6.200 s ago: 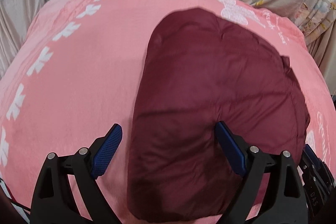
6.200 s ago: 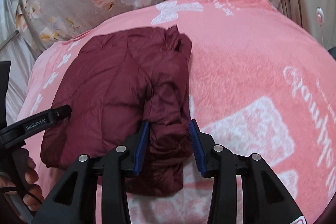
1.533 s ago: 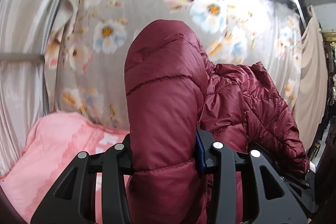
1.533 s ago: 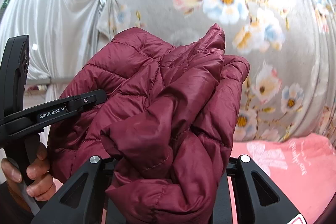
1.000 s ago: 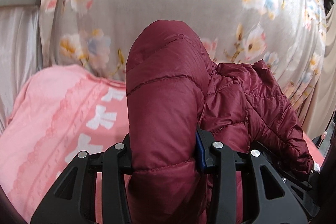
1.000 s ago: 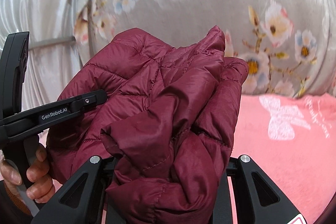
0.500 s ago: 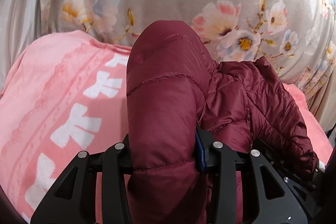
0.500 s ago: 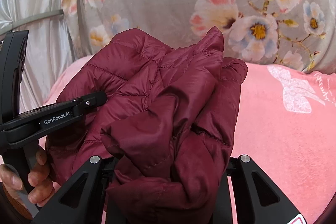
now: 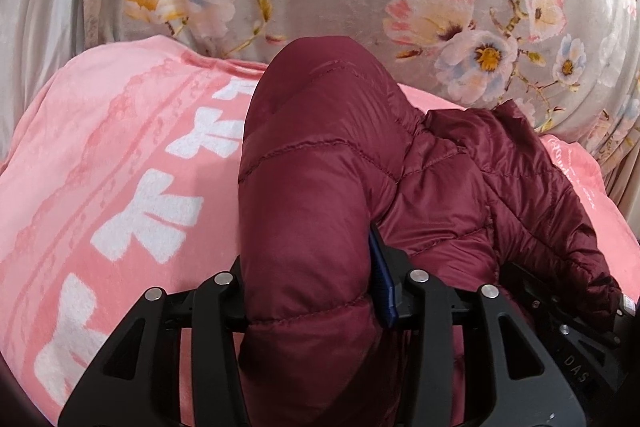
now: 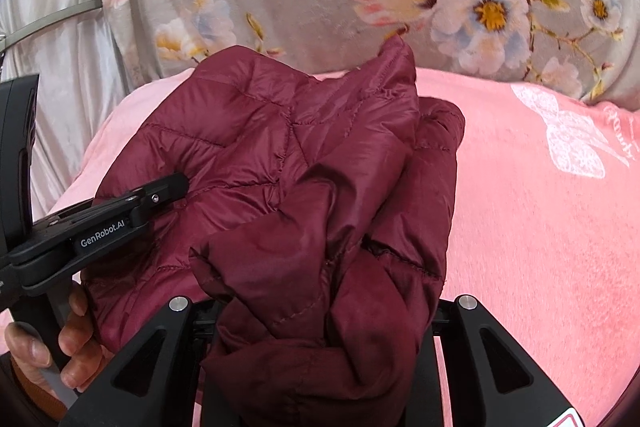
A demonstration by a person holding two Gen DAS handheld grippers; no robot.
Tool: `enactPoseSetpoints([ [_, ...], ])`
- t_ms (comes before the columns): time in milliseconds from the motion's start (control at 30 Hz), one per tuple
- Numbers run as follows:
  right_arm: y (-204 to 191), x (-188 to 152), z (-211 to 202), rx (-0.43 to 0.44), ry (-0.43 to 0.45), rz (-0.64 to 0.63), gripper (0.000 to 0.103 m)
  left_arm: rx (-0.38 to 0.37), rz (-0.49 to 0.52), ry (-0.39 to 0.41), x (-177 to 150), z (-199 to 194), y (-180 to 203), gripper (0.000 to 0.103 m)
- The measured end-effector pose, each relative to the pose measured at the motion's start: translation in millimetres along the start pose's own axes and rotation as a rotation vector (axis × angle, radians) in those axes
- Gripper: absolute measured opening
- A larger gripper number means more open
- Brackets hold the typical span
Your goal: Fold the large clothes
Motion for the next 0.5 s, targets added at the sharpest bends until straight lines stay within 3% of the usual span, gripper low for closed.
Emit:
enactPoseSetpoints([
  [167,12,-5,11,0.001,-0.085,0.055,0.041,-0.002,-0.057,-0.060,-4,12,-11,0.059],
  [333,28,-14,-23,-0.032,-0.083,0.086,0.063,0.084,-0.044,-0.084,-9,-5,-17,0.080],
  [433,39,-22,-63,-0.064,-0.034,0.101,0.063,0.109,-0.048,-0.105,-15,-26,-22,0.082],
  [500,42,-23,-80,-0.088,-0.010,0.088,0.052,0.139,-0.054,-0.125,-18,-37,-24,0.082],
])
Point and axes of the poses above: each gripper's, at about its wrist camera, not at the fingertips, and z roughly the way its jaws point, y to its right, x to its top, the point moved 5 cm from there along z, roughly the way its jaws point, and after that the axes turned 2 degrees about z, right-handed, at the moved point
